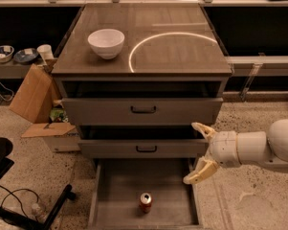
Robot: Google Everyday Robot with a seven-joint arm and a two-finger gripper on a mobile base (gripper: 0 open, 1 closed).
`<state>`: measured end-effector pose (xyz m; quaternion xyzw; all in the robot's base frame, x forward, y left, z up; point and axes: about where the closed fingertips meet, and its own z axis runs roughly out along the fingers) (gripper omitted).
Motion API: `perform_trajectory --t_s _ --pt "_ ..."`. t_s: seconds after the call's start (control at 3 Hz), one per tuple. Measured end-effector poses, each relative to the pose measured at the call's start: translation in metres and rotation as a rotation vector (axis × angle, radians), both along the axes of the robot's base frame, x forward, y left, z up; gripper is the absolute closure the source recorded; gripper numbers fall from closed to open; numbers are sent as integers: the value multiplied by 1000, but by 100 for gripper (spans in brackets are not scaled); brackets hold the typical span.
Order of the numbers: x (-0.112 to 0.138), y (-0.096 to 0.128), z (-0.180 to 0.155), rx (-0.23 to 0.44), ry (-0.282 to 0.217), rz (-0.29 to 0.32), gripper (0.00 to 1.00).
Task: Pick coke can from bottom drawer and place on counter
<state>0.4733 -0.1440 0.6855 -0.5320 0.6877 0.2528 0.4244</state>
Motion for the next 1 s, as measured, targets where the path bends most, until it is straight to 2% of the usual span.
perform_trajectory --t_s 0.33,0.67,1.0 --pt "-1 16 -17 34 23 40 0" --pt "2 63 -79 104 69 96 0" --pt "19 89 -132 176 11 90 0"
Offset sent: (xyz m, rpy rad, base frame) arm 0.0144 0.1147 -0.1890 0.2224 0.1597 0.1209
